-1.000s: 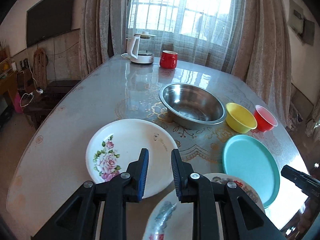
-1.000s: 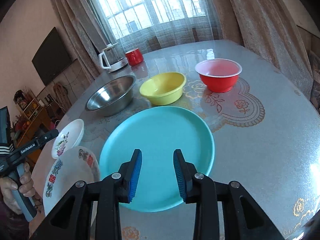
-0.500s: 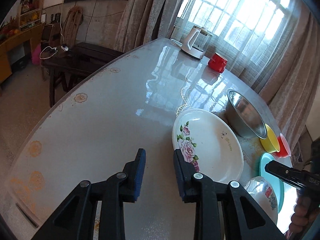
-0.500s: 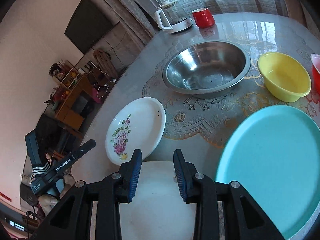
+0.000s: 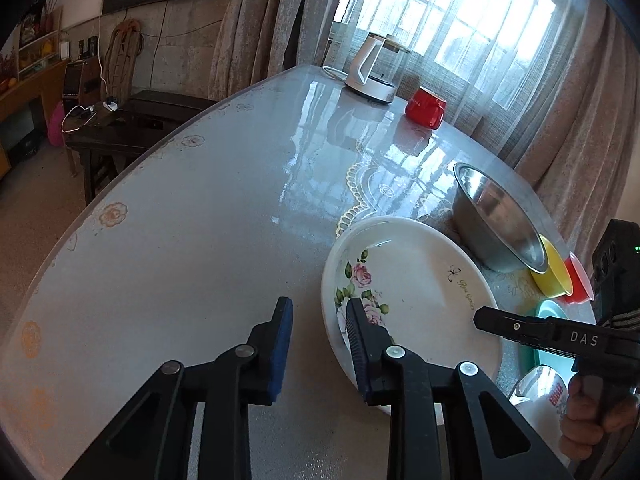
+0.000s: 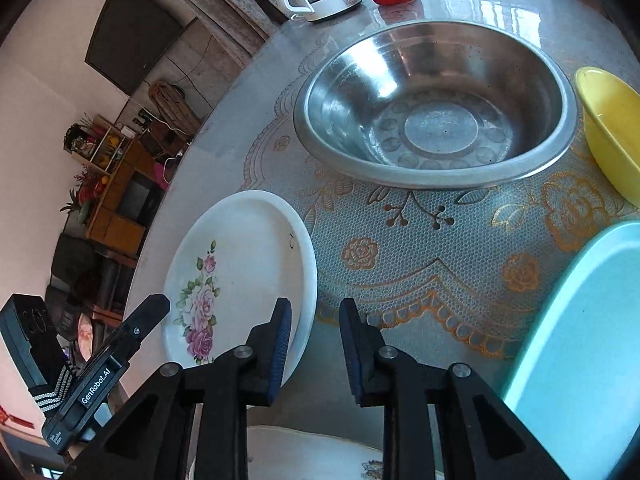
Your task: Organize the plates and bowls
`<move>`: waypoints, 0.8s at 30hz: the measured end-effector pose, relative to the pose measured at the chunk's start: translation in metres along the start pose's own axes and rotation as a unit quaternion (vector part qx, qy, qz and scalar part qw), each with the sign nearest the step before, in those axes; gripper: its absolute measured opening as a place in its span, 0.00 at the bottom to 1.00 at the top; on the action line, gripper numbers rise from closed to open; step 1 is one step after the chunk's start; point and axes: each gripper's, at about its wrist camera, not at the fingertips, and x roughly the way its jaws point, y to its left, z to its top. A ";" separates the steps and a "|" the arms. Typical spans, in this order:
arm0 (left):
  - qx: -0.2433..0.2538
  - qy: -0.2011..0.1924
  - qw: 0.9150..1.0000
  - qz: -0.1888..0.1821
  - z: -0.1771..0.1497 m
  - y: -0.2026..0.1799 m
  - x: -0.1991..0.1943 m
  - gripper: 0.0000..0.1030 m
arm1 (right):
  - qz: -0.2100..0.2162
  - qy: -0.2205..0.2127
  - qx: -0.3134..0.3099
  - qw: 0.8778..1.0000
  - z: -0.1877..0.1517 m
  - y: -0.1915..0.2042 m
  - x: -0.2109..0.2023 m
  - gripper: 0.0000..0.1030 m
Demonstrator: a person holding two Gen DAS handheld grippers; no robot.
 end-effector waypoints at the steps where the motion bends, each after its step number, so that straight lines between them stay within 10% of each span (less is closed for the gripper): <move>1: -0.004 0.009 1.000 -0.007 -0.001 0.000 0.004 0.25 | -0.003 -0.001 -0.008 1.000 0.000 0.003 0.001 0.19; 24: 0.060 -0.022 0.997 -0.036 -0.001 -0.073 -0.041 0.17 | 0.012 -0.099 0.008 0.995 -0.022 -0.015 -0.088 0.13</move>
